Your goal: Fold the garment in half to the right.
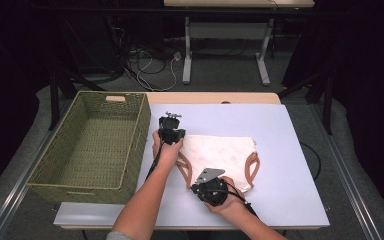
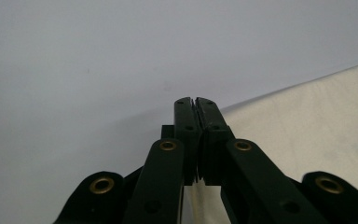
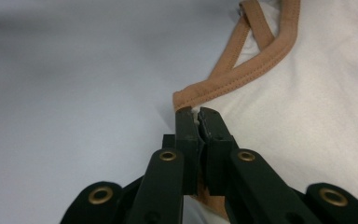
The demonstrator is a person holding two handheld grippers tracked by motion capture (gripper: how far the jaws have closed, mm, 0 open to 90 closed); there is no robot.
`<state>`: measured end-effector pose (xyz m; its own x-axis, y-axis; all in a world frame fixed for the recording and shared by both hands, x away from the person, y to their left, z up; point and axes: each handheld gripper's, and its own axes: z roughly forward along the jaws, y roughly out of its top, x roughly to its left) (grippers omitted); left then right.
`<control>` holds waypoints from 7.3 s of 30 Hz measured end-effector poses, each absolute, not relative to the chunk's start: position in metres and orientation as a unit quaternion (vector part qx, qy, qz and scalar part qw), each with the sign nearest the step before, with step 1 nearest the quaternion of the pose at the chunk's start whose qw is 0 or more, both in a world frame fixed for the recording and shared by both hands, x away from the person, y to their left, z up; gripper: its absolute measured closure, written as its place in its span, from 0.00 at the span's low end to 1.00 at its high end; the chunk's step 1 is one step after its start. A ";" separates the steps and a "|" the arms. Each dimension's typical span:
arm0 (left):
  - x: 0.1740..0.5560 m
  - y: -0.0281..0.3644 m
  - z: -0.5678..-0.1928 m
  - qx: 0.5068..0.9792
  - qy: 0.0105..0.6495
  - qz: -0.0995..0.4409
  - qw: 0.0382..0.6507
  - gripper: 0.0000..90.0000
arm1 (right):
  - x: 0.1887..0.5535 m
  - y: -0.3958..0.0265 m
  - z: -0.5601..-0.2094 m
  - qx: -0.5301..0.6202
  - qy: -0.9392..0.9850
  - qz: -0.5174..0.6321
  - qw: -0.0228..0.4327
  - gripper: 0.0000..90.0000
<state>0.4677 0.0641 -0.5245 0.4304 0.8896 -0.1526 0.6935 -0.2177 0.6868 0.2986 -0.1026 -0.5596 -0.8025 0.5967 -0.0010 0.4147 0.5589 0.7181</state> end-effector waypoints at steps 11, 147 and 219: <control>0.467 0.065 -0.523 0.767 0.515 0.139 0.357 0.98 | 0.297 -0.101 -0.560 0.305 0.868 0.372 0.126 0.97; 0.472 0.031 -0.456 0.775 0.481 0.197 0.361 0.98 | 0.305 -0.109 -0.515 0.327 0.822 0.463 0.054 0.99; 0.477 -0.018 -0.494 0.802 0.457 0.165 0.347 0.98 | 0.302 -0.153 -0.550 0.378 0.821 0.425 0.050 0.99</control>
<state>0.4770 -0.0176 -0.4944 0.5271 0.8481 -0.0528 0.6195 -0.3411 0.7070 0.3020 -0.1527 -0.5497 -0.7095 0.6631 0.2387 0.5774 0.3526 0.7364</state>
